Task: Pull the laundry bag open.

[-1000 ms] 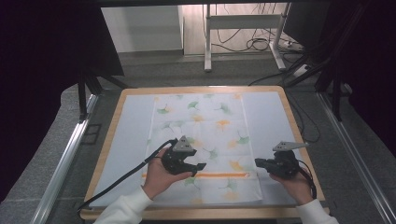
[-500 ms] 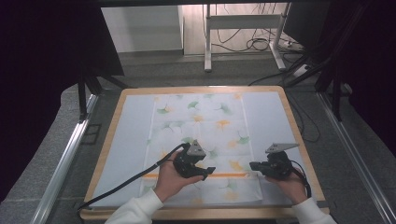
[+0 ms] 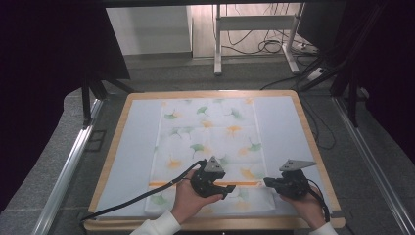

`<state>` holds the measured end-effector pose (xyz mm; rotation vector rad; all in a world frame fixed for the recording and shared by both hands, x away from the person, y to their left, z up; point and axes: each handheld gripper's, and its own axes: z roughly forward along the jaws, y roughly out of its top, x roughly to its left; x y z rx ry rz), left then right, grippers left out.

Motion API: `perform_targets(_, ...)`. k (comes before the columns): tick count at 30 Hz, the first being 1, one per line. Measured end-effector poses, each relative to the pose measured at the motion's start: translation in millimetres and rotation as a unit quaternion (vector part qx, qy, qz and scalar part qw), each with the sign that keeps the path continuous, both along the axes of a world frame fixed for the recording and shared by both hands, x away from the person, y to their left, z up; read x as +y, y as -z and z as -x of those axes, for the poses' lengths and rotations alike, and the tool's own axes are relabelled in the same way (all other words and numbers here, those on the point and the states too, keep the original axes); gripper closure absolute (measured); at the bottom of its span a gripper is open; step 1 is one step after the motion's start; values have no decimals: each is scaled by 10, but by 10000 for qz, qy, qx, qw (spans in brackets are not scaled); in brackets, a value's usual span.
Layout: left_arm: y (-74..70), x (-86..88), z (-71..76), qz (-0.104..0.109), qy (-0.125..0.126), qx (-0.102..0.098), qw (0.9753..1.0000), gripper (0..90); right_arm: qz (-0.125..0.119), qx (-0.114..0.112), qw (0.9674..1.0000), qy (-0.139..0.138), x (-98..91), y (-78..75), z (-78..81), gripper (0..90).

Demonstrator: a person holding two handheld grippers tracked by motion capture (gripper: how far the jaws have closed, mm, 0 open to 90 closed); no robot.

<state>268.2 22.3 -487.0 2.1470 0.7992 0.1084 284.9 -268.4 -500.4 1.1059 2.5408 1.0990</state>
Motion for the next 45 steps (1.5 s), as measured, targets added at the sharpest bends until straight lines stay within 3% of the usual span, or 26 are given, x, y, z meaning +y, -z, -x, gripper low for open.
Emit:
perform_targets(5, -18, -9, 5, 43, -95, 5, 9999, 454, 25, -74, 10000, 28, -2, -16, 66, 889)
perform_targets(7, -66, -13, -15, -275, -82, -215, 9994, 456, -6, -76, 10000, 49, -10, -17, 53, 889)
perform_targets(8, -92, -36, -25, -334, -43, -278, 9990, 457, -15, -71, 10000, 64, -11, -15, 41, 889)
perform_targets(10, -128, -96, -64, -130, 59, -145, 9998, 453, -17, -60, 10000, 69, -6, -5, 4, 889)
perform_targets(14, -104, -273, -126, -262, 180, -236, 9992, 456, 30, 2, 10000, 74, 9, 28, -58, 889)
perform_targets(15, -77, -317, -137, -183, 186, -186, 9995, 461, 44, 17, 10000, 68, 11, 36, -63, 889)
perform_targets(18, 13, -479, -162, -239, 303, -101, 9992, 469, 69, 56, 9999, 73, -2, 51, -69, 889)
perform_targets(20, 58, -556, -170, -90, 401, 58, 9991, 489, 19, 81, 9999, 103, -15, 53, -75, 889)
perform_targets(22, 79, -652, -156, -471, 464, -199, 9976, 498, -39, 115, 9999, 107, -29, 57, -75, 888)
perform_targets(26, 42, -763, -146, -298, 552, -192, 9978, 520, -22, 203, 9997, 94, -29, 107, -96, 889)
perform_targets(28, 51, -770, -186, -193, 542, -58, 9983, 536, -16, 195, 9998, 97, -29, 106, -96, 889)
perform_targets(34, 190, -818, -269, -199, 475, 161, 9985, 553, -7, 227, 9996, 150, -62, 114, -106, 889)
perform_targets(43, 364, -882, -345, -190, 408, 283, 9986, 533, -45, 248, 9995, 164, -71, 134, -114, 889)
perform_targets(45, 382, -888, -346, -174, 389, 201, 9989, 534, -48, 241, 9996, 168, -71, 137, -112, 889)
